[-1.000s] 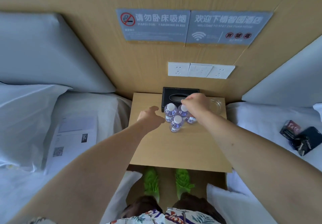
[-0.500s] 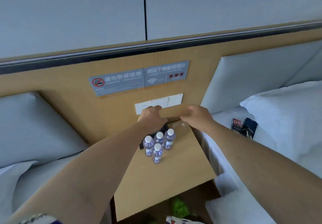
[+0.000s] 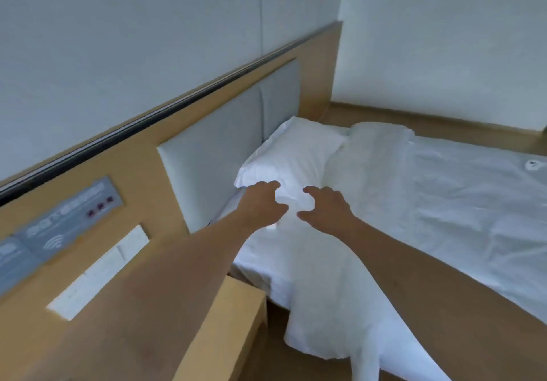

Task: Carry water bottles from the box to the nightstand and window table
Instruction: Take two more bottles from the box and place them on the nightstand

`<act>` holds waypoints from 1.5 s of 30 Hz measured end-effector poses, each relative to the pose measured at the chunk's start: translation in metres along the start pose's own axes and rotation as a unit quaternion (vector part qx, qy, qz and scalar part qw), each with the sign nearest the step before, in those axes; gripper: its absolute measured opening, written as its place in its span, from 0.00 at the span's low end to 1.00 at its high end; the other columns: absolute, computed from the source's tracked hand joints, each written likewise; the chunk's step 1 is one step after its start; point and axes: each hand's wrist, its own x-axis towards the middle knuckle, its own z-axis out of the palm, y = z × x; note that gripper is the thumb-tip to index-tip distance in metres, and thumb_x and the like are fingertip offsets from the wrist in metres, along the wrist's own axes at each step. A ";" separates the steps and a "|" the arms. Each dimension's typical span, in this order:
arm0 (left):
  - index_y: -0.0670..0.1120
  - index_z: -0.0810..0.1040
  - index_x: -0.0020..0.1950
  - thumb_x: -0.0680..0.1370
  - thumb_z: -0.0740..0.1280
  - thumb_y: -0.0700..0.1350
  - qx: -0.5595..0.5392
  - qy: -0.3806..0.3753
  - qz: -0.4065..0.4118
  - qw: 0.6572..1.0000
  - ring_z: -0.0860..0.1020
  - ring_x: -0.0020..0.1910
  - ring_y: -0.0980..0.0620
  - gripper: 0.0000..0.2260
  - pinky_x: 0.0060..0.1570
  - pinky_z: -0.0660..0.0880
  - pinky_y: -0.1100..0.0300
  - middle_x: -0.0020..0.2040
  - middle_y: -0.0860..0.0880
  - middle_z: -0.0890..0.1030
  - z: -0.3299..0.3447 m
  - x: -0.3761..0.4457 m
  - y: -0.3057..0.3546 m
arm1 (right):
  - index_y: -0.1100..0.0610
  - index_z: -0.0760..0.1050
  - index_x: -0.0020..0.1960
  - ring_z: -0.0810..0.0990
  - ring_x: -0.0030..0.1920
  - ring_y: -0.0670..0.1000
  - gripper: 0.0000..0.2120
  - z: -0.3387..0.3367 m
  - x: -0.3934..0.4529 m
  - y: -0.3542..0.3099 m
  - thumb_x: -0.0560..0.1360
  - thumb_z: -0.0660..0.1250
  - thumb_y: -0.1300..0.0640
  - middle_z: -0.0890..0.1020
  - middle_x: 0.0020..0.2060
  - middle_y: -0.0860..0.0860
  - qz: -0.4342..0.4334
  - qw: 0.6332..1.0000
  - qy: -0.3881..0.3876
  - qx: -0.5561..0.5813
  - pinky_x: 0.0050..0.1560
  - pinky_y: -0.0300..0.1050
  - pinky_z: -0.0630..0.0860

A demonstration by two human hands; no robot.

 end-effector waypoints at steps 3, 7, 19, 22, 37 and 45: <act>0.49 0.67 0.79 0.79 0.69 0.54 0.029 -0.029 0.082 0.996 0.69 0.74 0.45 0.29 0.70 0.70 0.51 0.74 0.45 0.72 0.035 0.011 0.092 | 0.46 0.60 0.79 0.66 0.73 0.60 0.34 -0.042 -0.031 0.084 0.77 0.68 0.41 0.69 0.72 0.55 0.073 0.997 0.037 0.000 0.69 0.56 0.67; 0.49 0.66 0.79 0.79 0.68 0.54 0.063 -0.069 0.197 0.976 0.68 0.75 0.44 0.30 0.73 0.67 0.49 0.75 0.46 0.72 0.097 0.009 0.227 | 0.47 0.59 0.80 0.66 0.73 0.60 0.36 -0.095 -0.093 0.204 0.76 0.69 0.41 0.69 0.72 0.55 0.171 0.983 0.073 -0.002 0.70 0.57 0.68; 0.49 0.66 0.80 0.79 0.69 0.55 0.091 -0.205 0.488 0.844 0.69 0.74 0.43 0.30 0.70 0.70 0.47 0.74 0.46 0.72 0.298 -0.119 0.593 | 0.46 0.59 0.80 0.69 0.71 0.59 0.37 -0.194 -0.367 0.495 0.76 0.69 0.41 0.71 0.71 0.54 0.467 0.867 0.170 0.032 0.65 0.55 0.73; 0.48 0.66 0.80 0.79 0.69 0.54 0.085 -0.239 0.539 0.804 0.68 0.74 0.43 0.30 0.71 0.70 0.48 0.74 0.46 0.72 0.341 -0.160 0.659 | 0.46 0.59 0.80 0.69 0.70 0.59 0.36 -0.199 -0.432 0.541 0.76 0.69 0.42 0.71 0.70 0.54 0.528 0.824 0.200 0.052 0.63 0.55 0.74; 0.48 0.71 0.73 0.78 0.67 0.52 0.108 -0.345 0.697 0.619 0.69 0.71 0.43 0.23 0.65 0.73 0.48 0.69 0.46 0.73 0.538 -0.291 0.943 | 0.45 0.63 0.78 0.69 0.71 0.59 0.37 -0.235 -0.617 0.770 0.72 0.72 0.44 0.73 0.69 0.54 0.722 0.620 0.283 0.121 0.63 0.54 0.73; 0.50 0.68 0.77 0.77 0.68 0.55 0.136 -0.362 0.724 0.571 0.68 0.74 0.44 0.29 0.69 0.70 0.49 0.74 0.47 0.70 0.622 -0.337 1.121 | 0.46 0.63 0.78 0.68 0.72 0.60 0.37 -0.295 -0.684 0.905 0.73 0.72 0.44 0.72 0.70 0.56 0.761 0.552 0.306 0.151 0.67 0.55 0.73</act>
